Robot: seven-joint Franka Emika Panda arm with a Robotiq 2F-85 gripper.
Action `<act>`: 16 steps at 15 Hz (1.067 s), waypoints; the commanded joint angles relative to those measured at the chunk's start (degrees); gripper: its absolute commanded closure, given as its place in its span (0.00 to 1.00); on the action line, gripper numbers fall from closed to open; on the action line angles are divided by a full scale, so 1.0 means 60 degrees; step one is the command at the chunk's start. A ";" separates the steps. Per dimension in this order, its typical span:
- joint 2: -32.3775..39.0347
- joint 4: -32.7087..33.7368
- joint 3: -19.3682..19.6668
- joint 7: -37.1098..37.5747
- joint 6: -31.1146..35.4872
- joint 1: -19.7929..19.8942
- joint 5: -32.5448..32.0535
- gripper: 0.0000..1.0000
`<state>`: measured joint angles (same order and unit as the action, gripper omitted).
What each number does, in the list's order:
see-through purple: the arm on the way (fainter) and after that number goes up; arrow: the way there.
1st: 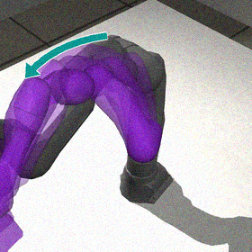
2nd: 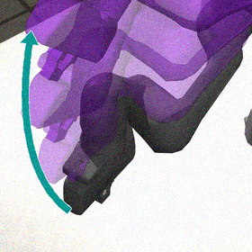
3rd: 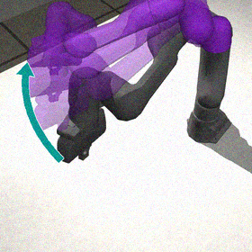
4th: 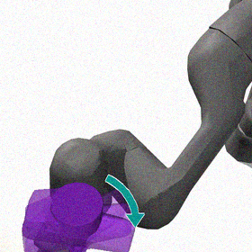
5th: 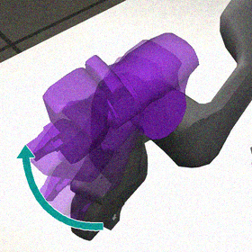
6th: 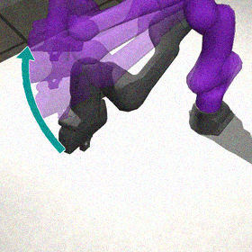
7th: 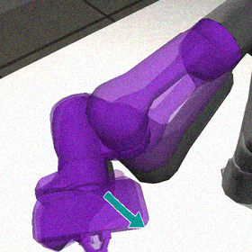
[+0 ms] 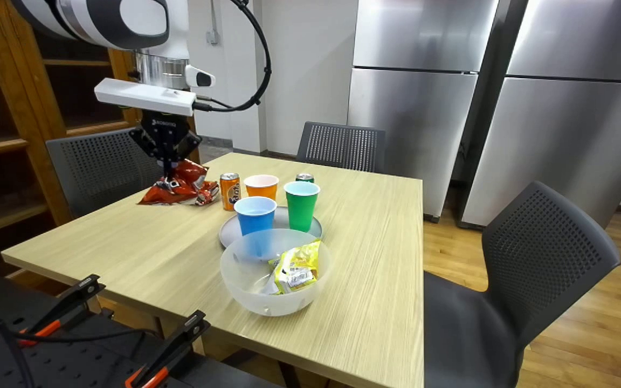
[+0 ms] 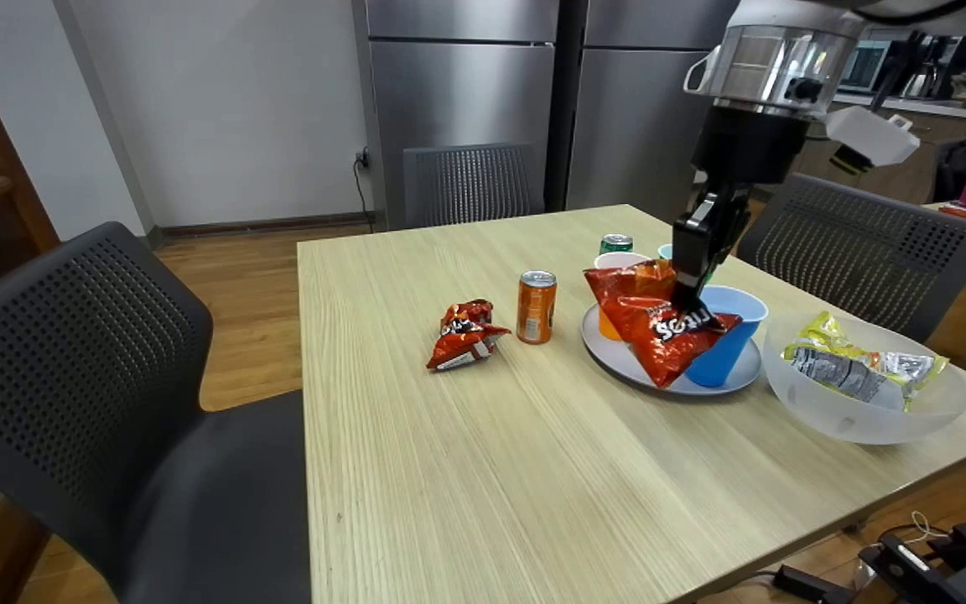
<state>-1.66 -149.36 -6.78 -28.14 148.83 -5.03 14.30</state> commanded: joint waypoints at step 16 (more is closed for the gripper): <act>-0.2616 -0.0896 0.2880 -0.1543 -0.1326 0.0605 -0.0243 1.00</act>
<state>-14.04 -153.41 9.14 -35.71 143.09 -3.30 14.43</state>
